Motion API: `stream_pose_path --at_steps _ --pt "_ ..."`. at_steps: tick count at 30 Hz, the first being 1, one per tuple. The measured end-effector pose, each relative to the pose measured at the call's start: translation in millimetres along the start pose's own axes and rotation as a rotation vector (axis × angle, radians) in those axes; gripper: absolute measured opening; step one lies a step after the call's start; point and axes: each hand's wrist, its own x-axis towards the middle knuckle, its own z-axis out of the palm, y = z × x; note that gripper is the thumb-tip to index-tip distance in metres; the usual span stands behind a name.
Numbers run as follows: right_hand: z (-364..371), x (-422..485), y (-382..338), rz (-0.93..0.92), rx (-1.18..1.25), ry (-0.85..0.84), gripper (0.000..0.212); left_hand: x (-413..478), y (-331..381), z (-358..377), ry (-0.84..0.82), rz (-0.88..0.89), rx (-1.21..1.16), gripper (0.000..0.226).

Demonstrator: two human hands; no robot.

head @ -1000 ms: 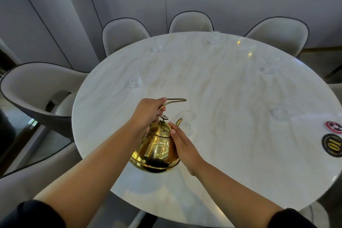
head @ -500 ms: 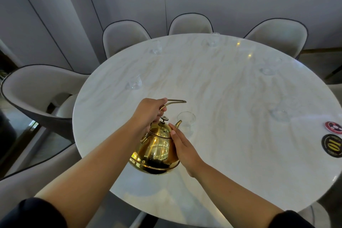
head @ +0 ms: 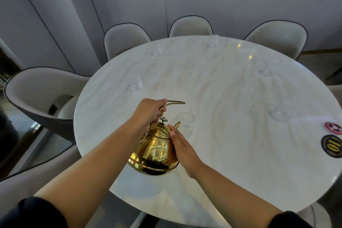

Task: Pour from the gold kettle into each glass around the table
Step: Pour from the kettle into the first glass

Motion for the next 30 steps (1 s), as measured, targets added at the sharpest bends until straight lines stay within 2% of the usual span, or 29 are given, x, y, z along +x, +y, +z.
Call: stream_pose_path --at_steps 16,26,30 --pt "-9 4 8 -0.018 -0.02 -0.028 0.042 -6 -2 7 0.038 0.003 -0.021 0.037" --pt "-21 13 24 -0.053 -0.101 -0.022 0.039 -12 -24 21 0.221 -0.018 -0.14 0.034" --pt "-28 16 30 -0.074 -0.17 -0.026 0.04 -14 -34 28 0.291 -0.034 -0.176 0.041"
